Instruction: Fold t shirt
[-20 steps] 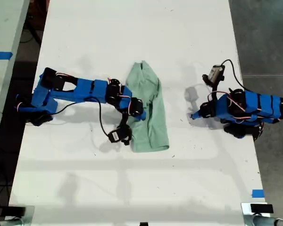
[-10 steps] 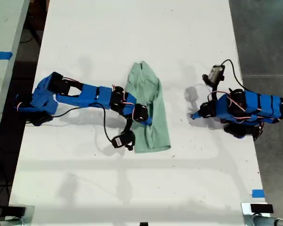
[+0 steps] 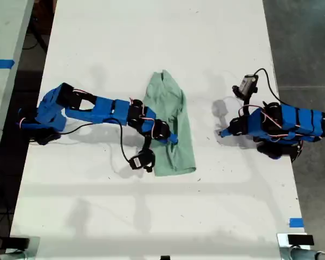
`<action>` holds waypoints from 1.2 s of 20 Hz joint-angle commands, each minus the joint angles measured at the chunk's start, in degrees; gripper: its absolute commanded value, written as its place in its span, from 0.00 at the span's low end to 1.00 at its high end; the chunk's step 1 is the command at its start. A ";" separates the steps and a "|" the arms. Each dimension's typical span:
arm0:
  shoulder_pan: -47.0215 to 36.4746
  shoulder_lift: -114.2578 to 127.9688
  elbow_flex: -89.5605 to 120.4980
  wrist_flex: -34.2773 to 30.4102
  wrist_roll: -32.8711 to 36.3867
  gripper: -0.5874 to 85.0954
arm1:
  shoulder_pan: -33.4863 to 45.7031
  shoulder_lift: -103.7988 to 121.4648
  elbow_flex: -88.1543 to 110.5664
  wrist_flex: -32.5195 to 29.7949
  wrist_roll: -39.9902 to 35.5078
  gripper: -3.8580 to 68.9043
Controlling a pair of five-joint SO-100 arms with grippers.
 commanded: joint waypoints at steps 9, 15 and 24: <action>-1.05 44.12 7.91 21.62 2.99 0.00 | 0.62 0.53 1.05 -0.35 -0.70 0.07; -8.96 84.46 49.66 17.40 2.90 0.00 | 0.70 0.53 1.05 -0.35 -0.62 0.07; -9.93 127.79 107.49 -3.16 -1.58 0.00 | 0.79 0.53 1.05 -0.35 -0.26 0.07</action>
